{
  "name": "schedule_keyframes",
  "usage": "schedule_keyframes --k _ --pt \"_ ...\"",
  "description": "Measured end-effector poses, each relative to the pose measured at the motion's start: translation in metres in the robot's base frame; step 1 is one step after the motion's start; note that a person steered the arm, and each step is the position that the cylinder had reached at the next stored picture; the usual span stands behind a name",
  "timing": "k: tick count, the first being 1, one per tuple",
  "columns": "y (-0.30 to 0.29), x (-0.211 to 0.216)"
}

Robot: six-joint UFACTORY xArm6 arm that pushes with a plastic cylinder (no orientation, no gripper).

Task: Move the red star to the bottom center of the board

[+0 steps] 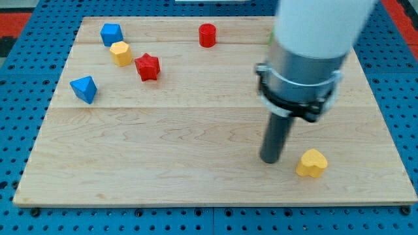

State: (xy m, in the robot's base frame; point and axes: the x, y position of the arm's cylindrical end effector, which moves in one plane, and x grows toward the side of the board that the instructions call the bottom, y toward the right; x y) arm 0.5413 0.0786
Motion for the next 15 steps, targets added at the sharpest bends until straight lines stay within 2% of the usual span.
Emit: schedule_keyframes --k 2,3,7,8,10,11,12,13,15 --pt "-0.007 -0.138" --pt "-0.016 -0.165" --pt "-0.032 -0.169" --pt "-0.085 -0.182" --pt "-0.130 -0.230" --pt "-0.174 -0.229" --pt "-0.195 -0.252" --pt "-0.202 -0.253" --pt "-0.186 -0.205"
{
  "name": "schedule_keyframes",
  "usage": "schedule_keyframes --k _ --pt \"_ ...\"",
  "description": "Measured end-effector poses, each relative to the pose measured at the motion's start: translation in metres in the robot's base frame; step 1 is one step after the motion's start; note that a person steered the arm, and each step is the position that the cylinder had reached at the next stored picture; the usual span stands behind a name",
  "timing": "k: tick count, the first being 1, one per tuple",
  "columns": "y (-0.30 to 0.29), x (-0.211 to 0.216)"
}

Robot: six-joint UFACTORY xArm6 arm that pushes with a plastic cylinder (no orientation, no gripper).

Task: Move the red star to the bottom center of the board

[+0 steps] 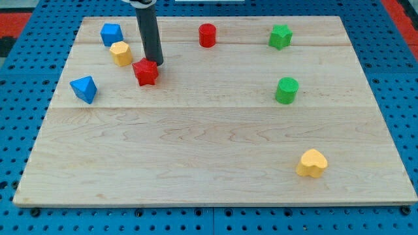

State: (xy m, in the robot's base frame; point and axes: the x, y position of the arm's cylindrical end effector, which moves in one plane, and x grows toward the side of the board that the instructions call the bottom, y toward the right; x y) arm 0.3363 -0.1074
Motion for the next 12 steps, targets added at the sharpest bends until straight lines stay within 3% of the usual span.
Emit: schedule_keyframes --k 2,4,7,9,10,11,12 --pt "0.000 0.001" --pt "0.001 0.051" --pt "0.053 0.051" --pt "0.035 0.027" --pt "0.030 0.059" --pt "0.041 0.016" --pt "0.018 -0.009"
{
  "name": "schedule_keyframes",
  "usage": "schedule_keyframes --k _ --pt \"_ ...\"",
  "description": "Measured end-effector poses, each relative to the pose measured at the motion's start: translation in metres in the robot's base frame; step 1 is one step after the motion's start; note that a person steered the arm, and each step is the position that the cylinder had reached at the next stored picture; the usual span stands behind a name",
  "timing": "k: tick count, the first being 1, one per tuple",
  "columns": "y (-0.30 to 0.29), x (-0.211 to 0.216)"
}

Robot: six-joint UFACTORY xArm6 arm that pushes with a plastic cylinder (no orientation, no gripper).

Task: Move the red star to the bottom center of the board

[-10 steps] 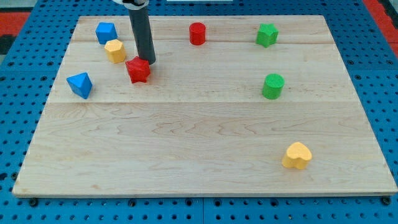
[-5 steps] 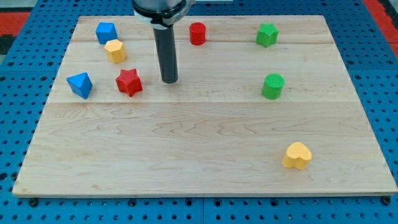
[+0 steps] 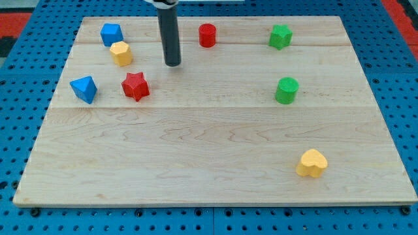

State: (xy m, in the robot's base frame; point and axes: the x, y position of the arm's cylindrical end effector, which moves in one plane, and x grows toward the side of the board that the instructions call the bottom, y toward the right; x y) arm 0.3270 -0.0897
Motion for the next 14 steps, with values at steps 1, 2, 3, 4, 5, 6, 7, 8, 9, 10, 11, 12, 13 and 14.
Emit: schedule_keyframes --k 1,2,3,4,5,6,7,8,9,10,11,12,13,14 --pt "-0.047 0.001" --pt "-0.050 0.024" --pt "-0.047 0.059" --pt "-0.019 0.076" --pt "0.002 0.086" --pt "-0.015 0.044" --pt "-0.064 0.046" --pt "-0.047 0.094" --pt "-0.011 0.156" --pt "0.027 0.147" --pt "0.047 0.134" --pt "0.042 0.191" --pt "0.045 0.180" --pt "0.042 0.080"
